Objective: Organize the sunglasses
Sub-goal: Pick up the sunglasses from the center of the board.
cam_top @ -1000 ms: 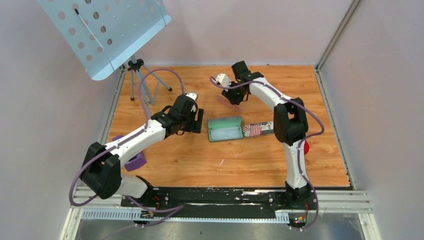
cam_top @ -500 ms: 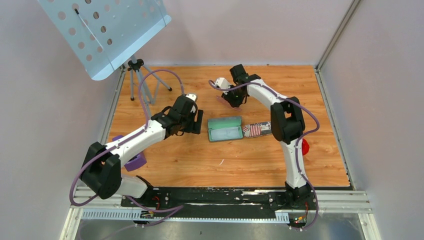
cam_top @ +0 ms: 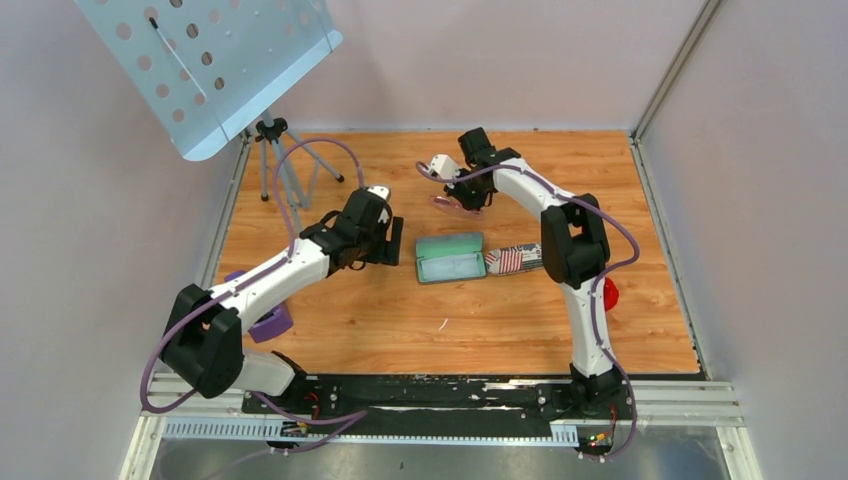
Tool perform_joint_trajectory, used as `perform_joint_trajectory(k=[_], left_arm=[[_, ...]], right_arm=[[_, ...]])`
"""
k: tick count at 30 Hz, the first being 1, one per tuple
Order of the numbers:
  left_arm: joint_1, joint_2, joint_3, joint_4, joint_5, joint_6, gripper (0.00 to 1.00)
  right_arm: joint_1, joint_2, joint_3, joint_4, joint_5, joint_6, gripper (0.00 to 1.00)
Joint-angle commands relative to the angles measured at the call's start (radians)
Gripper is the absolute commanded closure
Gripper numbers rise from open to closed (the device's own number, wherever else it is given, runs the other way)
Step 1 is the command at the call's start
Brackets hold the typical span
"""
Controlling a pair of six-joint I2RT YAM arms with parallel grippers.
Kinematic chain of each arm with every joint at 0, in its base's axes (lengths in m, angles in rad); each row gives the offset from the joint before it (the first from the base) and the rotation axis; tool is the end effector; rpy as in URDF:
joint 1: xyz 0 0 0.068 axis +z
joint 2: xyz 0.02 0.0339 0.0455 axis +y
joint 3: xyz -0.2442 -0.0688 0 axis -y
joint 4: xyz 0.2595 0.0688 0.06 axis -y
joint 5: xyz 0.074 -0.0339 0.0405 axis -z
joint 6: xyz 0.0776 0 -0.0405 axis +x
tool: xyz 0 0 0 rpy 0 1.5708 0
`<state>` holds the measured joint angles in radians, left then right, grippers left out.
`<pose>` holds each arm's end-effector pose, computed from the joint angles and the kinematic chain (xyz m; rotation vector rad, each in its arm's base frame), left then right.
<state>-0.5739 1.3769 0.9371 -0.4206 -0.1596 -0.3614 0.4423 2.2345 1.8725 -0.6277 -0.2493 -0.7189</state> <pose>0.2851 -0.1696 0.1827 0.1859 2.4228 -0.2328 0.4584 0.2383 0.1454 -1.4647 2.0602 0.2094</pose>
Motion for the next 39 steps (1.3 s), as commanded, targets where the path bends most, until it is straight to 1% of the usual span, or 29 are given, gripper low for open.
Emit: perform_joint_trajectory(k=[1, 7, 9, 12, 14, 15, 17, 18, 20, 22, 26, 28, 30, 31, 35, 39], left_arm=[[0.012, -0.022, 0.042, -0.012, 0.025, -0.025, 0.19], [0.020, -0.045, 0.109, -0.057, 0.058, -0.021, 0.17], [0.029, -0.049, 0.134, -0.059, 0.117, -0.024, 0.15], [0.070, -0.049, 0.162, -0.045, 0.258, -0.055, 0.12], [0.089, -0.059, 0.177, -0.020, 0.344, -0.069, 0.11], [0.089, -0.070, 0.188, -0.018, 0.367, -0.066, 0.10], [0.090, -0.102, 0.201, 0.002, 0.433, -0.055, 0.01], [0.090, -0.122, 0.206, 0.012, 0.464, -0.065, 0.00], [0.089, -0.155, 0.204, 0.031, 0.510, -0.105, 0.00], [0.089, -0.182, 0.180, 0.085, 0.569, -0.166, 0.00], [0.085, -0.206, 0.186, 0.119, 0.661, -0.238, 0.00], [0.051, -0.204, 0.227, 0.081, 0.656, -0.205, 0.00], [-0.014, -0.181, 0.305, -0.029, 0.592, -0.100, 0.00], [-0.040, -0.164, 0.340, -0.098, 0.574, -0.036, 0.00], [-0.147, -0.091, 0.446, -0.242, 0.519, 0.106, 0.00], [-0.205, -0.052, 0.459, -0.255, 0.511, 0.135, 0.00]], right_arm=[[0.021, -0.078, -0.009, 0.004, 0.051, -0.032, 1.00], [0.021, -0.224, -0.026, 0.046, 0.111, -0.115, 1.00], [0.021, -0.296, -0.051, 0.072, 0.117, -0.157, 1.00], [0.022, -0.419, -0.133, 0.107, 0.094, -0.221, 1.00], [0.028, -0.517, -0.232, 0.147, 0.079, -0.273, 1.00], [0.031, -0.593, -0.298, 0.170, 0.076, -0.304, 1.00], [0.042, -0.717, -0.461, 0.237, 0.079, -0.356, 1.00], [0.044, -0.781, -0.539, 0.277, 0.081, -0.377, 1.00], [0.046, -0.909, -0.678, 0.354, 0.059, -0.403, 1.00], [0.053, -1.035, -0.806, 0.415, 0.018, -0.450, 1.00], [0.104, -1.277, -1.043, 0.549, -0.003, -0.606, 1.00], [0.130, -1.376, -1.122, 0.588, -0.027, -0.668, 1.00], [0.165, -1.453, -1.165, 0.565, -0.048, -0.722, 1.00], [0.181, -1.485, -1.179, 0.544, -0.050, -0.744, 1.00], [0.240, -1.565, -1.221, 0.500, -0.031, -0.806, 1.00], [0.272, -1.591, -1.252, 0.491, -0.021, -0.850, 1.00]])
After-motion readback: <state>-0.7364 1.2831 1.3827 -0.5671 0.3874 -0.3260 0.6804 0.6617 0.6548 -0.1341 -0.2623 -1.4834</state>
